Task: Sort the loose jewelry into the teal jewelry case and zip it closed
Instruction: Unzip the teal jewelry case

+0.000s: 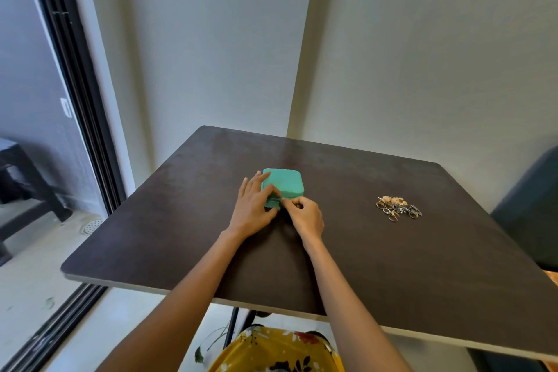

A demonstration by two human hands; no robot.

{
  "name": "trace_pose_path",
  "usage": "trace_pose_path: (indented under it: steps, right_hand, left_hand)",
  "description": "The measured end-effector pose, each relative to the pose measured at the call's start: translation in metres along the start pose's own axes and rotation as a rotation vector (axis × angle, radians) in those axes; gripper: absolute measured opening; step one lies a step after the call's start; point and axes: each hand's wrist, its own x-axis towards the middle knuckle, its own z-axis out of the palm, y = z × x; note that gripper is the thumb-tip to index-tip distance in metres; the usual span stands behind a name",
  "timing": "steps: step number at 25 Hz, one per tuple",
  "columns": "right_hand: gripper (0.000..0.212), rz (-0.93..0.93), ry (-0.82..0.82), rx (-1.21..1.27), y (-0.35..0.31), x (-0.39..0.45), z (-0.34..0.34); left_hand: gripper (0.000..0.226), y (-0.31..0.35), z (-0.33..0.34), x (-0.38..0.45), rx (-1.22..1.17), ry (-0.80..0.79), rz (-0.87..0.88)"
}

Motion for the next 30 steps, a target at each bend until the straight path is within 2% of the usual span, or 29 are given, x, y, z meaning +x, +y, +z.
trace_pose_path:
  steps: [3, 6, 9, 11, 14, 18, 23, 28, 30]
  right_hand:
    - [0.027, -0.042, -0.041, 0.040, 0.005, -0.001, -0.003]
    - [0.032, -0.057, -0.048, 0.085, 0.005, -0.001, -0.005]
    - [0.032, -0.025, 0.133, 0.163, 0.004, 0.001, -0.002]
    - [0.042, -0.023, 0.202, 0.090, 0.001, 0.005, 0.001]
    - [0.064, -0.032, 0.106, -0.150, -0.003, 0.017, 0.008]
    - [0.063, -0.069, 0.033, -0.202, -0.002, 0.034, 0.004]
    - [0.059, -0.124, -0.043, -0.171, -0.001, 0.048, -0.001]
    - [0.069, -0.175, -0.141, -0.160, 0.001, 0.054, -0.004]
    - [0.072, -0.181, -0.150, -0.152, 0.001, 0.056, -0.003]
  left_hand:
    - [0.022, 0.010, 0.005, 0.003, 0.107, 0.044, 0.008]
    - [0.015, 0.011, 0.006, 0.005, 0.096, 0.135, 0.007]
    - [0.015, 0.011, 0.006, 0.005, -0.081, 0.116, -0.108]
    - [0.014, 0.010, 0.007, 0.007, -0.247, 0.071, -0.196]
    - [0.004, 0.008, 0.005, 0.007, -0.365, 0.067, -0.222]
    - [0.002, -0.008, -0.001, 0.007, -0.476, 0.074, -0.332]
    - [0.006, -0.048, -0.008, 0.019, -0.298, 0.039, -0.496]
    - [0.007, -0.063, -0.001, 0.054, -0.206, 0.099, -0.556]
    - [0.010, -0.067, 0.003, 0.069, -0.187, 0.075, -0.541]
